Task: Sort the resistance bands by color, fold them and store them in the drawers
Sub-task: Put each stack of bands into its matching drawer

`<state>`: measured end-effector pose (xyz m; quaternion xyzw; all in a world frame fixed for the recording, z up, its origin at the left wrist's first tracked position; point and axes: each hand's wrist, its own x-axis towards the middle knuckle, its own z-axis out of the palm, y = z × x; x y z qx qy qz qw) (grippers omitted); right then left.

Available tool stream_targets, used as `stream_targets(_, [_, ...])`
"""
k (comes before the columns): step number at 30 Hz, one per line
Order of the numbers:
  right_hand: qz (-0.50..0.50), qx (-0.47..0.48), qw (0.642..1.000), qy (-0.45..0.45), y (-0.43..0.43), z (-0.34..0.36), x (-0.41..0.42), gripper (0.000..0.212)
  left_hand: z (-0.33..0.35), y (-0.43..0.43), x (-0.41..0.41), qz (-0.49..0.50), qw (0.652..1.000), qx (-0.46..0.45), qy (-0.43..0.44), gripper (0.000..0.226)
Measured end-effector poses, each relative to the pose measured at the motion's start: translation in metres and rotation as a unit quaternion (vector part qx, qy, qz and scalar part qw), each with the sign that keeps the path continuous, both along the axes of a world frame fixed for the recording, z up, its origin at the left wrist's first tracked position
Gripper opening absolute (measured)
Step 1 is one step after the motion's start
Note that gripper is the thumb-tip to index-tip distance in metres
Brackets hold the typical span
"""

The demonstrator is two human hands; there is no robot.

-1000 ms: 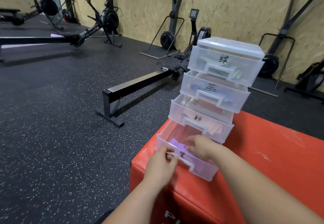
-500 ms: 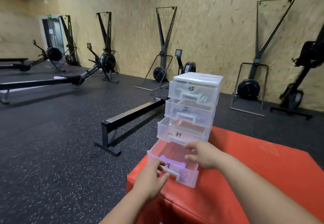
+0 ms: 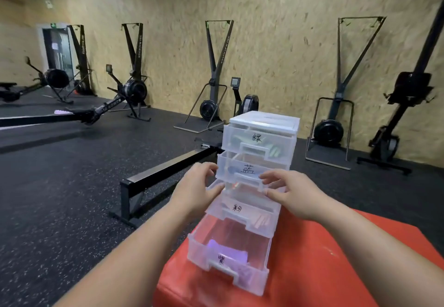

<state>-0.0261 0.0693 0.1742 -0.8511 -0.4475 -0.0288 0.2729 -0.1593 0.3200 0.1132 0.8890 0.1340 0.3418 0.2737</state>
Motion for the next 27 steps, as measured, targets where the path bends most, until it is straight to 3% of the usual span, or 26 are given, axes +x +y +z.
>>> stream_targets(7, [-0.029, 0.009, 1.0, 0.007, 0.058, 0.018, 0.062, 0.031, 0.061, 0.074, 0.124, -0.032, 0.995, 0.094, -0.029, 0.074])
stream_targets(16, [-0.161, 0.045, 0.985, -0.041, 0.068, 0.029, 0.101, 0.025, 0.097, 0.105, 0.191, -0.128, 0.978, 0.165, 0.011, 0.105])
stream_targets(20, [-0.184, 0.039, 0.979, -0.073, 0.073, 0.019, 0.121, 0.028, 0.081, 0.107, 0.217, -0.133, 0.977, 0.165, 0.015, 0.096])
stream_targets(24, [-0.177, -0.066, 0.973, -0.132, 0.084, 0.008, 0.134, 0.055, 0.066, 0.111, 0.231, -0.104, 0.979, 0.172, -0.037, 0.084])
stream_targets(27, [-0.172, -0.07, 0.973, -0.14, 0.085, 0.003, 0.136, 0.063, 0.064, 0.108, 0.232, -0.099, 0.981, 0.159, -0.043, 0.081])
